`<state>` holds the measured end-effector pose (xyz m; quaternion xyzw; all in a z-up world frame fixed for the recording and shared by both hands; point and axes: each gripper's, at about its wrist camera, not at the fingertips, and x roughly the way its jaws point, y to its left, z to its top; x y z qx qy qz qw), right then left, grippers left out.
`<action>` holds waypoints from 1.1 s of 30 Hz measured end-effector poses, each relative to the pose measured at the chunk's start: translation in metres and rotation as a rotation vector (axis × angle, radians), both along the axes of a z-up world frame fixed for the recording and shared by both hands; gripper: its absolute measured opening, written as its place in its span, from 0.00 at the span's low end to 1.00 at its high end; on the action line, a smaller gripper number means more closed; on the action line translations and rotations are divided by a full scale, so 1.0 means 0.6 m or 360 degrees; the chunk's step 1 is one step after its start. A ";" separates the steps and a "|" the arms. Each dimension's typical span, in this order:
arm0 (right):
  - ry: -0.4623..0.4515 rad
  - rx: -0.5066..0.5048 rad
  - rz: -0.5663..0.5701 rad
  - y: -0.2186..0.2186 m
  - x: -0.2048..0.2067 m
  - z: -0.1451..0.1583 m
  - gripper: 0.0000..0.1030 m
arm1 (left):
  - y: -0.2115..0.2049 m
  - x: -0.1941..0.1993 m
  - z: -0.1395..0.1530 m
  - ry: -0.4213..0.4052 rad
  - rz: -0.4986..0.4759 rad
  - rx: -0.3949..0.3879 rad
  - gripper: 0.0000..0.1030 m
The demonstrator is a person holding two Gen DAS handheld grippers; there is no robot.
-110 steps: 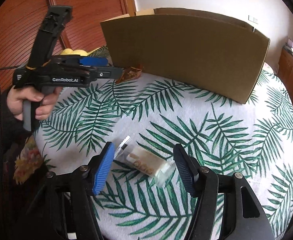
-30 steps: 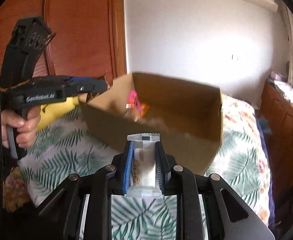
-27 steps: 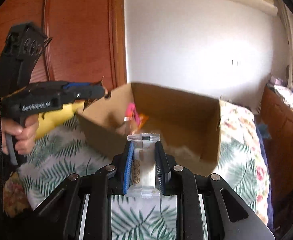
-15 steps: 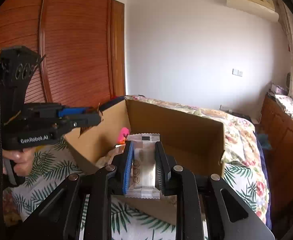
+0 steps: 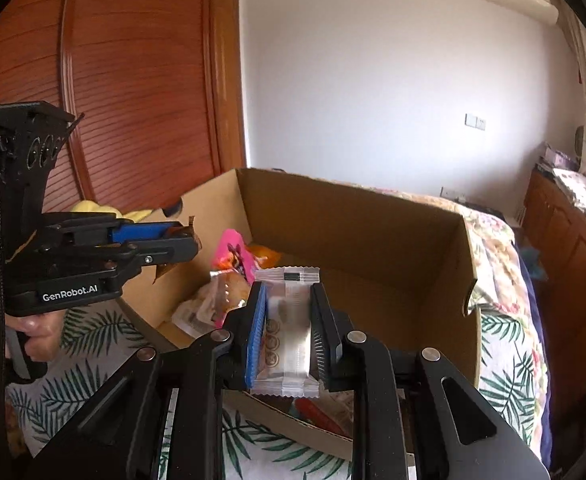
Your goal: Organize snacks
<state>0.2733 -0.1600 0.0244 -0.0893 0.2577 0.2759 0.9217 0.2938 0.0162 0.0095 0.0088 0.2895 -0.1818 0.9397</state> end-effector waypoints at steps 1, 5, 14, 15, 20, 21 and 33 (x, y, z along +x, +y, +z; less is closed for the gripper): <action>0.0010 -0.0001 -0.0007 -0.001 0.001 -0.003 0.20 | -0.002 0.000 -0.002 0.0006 0.0001 0.0003 0.22; 0.0037 -0.0008 -0.0019 -0.003 0.003 -0.012 0.20 | -0.005 0.000 -0.006 0.0026 0.0011 0.0013 0.25; 0.0055 0.0016 -0.0042 -0.011 -0.020 -0.008 0.21 | -0.004 -0.036 0.012 0.0007 0.0054 0.0026 0.39; 0.0052 0.0027 -0.0048 -0.015 -0.028 -0.004 0.21 | -0.004 -0.043 0.015 0.0001 0.0057 0.0026 0.39; 0.0022 0.0058 -0.0078 -0.028 -0.072 0.016 0.21 | -0.003 -0.101 0.042 -0.0048 0.0064 0.0044 0.40; 0.0013 0.0063 -0.0088 -0.031 -0.085 0.021 0.22 | -0.003 -0.112 0.046 -0.0054 0.0064 0.0048 0.41; -0.0033 0.0112 -0.0203 -0.064 -0.190 0.040 0.41 | -0.002 -0.225 0.063 -0.0073 0.0101 0.0101 0.50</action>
